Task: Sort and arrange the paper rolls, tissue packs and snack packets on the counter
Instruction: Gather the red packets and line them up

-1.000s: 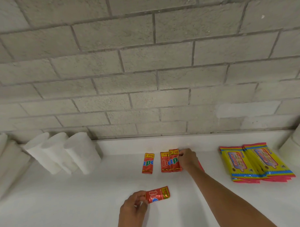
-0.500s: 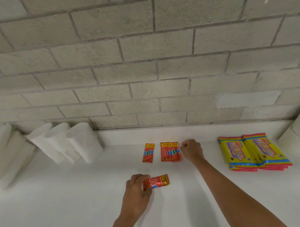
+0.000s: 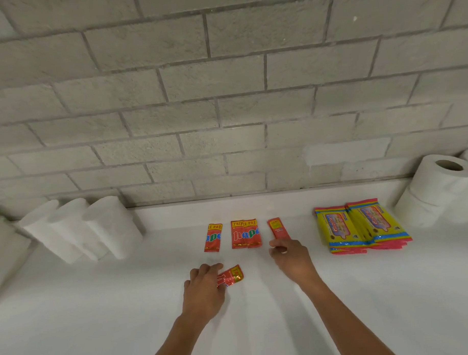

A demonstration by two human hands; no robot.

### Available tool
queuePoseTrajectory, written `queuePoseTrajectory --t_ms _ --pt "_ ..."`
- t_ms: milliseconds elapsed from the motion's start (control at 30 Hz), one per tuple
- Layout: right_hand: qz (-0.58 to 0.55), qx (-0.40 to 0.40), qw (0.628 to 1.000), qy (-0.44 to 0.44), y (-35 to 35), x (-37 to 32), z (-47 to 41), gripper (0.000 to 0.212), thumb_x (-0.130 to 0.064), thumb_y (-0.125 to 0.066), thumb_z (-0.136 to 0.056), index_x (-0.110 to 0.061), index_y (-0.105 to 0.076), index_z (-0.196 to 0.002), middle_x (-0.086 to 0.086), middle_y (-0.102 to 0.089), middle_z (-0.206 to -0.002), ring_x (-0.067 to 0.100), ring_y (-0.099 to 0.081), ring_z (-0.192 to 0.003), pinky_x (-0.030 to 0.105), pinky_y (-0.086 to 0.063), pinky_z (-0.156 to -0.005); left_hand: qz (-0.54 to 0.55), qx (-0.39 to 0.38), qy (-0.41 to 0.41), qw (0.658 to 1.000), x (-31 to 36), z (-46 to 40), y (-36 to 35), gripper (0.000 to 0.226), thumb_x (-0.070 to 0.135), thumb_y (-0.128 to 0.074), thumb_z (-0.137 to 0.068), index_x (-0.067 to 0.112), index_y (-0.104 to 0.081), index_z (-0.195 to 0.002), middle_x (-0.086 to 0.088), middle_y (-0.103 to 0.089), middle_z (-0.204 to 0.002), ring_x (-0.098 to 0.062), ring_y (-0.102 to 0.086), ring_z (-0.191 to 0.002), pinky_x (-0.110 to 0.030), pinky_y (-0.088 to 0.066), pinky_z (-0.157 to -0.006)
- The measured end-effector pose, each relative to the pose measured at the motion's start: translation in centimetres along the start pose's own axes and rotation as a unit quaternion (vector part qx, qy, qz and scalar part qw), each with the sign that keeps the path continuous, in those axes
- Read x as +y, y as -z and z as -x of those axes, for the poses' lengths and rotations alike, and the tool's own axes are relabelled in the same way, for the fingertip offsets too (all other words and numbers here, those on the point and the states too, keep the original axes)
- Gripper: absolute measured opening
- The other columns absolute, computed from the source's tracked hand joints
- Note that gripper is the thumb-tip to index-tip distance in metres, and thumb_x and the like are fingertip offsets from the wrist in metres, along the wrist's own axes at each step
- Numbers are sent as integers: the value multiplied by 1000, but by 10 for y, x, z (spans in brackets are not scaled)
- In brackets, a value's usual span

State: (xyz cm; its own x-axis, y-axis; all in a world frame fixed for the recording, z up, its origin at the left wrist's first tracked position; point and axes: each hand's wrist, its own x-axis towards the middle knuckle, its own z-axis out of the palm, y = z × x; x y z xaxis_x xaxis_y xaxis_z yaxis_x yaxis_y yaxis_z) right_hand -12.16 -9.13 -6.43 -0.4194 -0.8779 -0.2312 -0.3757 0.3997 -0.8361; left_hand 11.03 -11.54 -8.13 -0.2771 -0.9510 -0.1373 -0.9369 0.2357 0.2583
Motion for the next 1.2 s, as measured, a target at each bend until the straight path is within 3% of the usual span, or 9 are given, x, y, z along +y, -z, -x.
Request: queuePoseTrajectory --t_ms 167,333,467,600,733,1033,1200 --pt "-37 -7 999 -2 -3 16 31 18 -21 -66 -89 -28 -73 -104 -4 -71 -101 15 -70 -86 34 -57 -89 24 -34 12 999 2 -6 6 34 36 -57 -95 31 -57 -130 4 -54 -120 -18 -52 -115 -32 -48 -94" --pt "-56 -33 998 -8 -11 29 53 15 -23 -66 -90 -31 -71 -102 -5 -70 -96 12 -69 -85 32 -58 -85 79 -28 17 996 10 3 12 12 31 -60 -94 33 -56 -105 8 -48 -104 -12 -58 -92 -25 -47 -78" --pt "-76 -40 996 -10 -18 29 65 15 -25 -67 -89 -29 -72 -102 -5 -70 -92 12 -69 -84 35 -58 -86 155 -16 28 987 17 15 20 11 33 -65 -91 36 -55 -88 14 -65 -95 -9 -63 -85 -23 -48 -70" --pt "-104 -69 992 -11 -24 14 73 21 -27 -66 -92 -24 -70 -112 -2 -69 -103 12 -69 -87 28 -58 -83 288 1 38 957 24 27 29 11 29 -72 -87 30 -63 -94 12 -67 -92 -9 -67 -81 -22 -54 -66" --pt "-149 -94 984 -7 -28 -13 78 22 -30 -64 -94 -21 -69 -114 -3 -68 -104 15 -70 -86 24 -57 -74 364 24 35 931 31 37 42 14 27 -73 -88 28 -64 -99 10 -67 -94 -8 -67 -81 -10 -47 -58" --pt "-196 -82 977 29 -28 -44 75 12 -28 -64 -94 -20 -72 -95 0 -74 -93 14 -70 -75 23 -55 -66 451 46 27 891 27 43 62 10 27 -72 -90 35 -68 -94 6 -73 -93 -13 -71 -85 -26 -59 -71" --pt "-192 -82 977 36 -29 -48 71 11 -26 -63 -95 -23 -72 -100 -2 -74 -94 14 -71 -76 23 -56 -67 469 57 46 880 18 39 65 12 24 -71 -90 32 -68 -97 8 -74 -92 -12 -72 -85 -23 -57 -72"
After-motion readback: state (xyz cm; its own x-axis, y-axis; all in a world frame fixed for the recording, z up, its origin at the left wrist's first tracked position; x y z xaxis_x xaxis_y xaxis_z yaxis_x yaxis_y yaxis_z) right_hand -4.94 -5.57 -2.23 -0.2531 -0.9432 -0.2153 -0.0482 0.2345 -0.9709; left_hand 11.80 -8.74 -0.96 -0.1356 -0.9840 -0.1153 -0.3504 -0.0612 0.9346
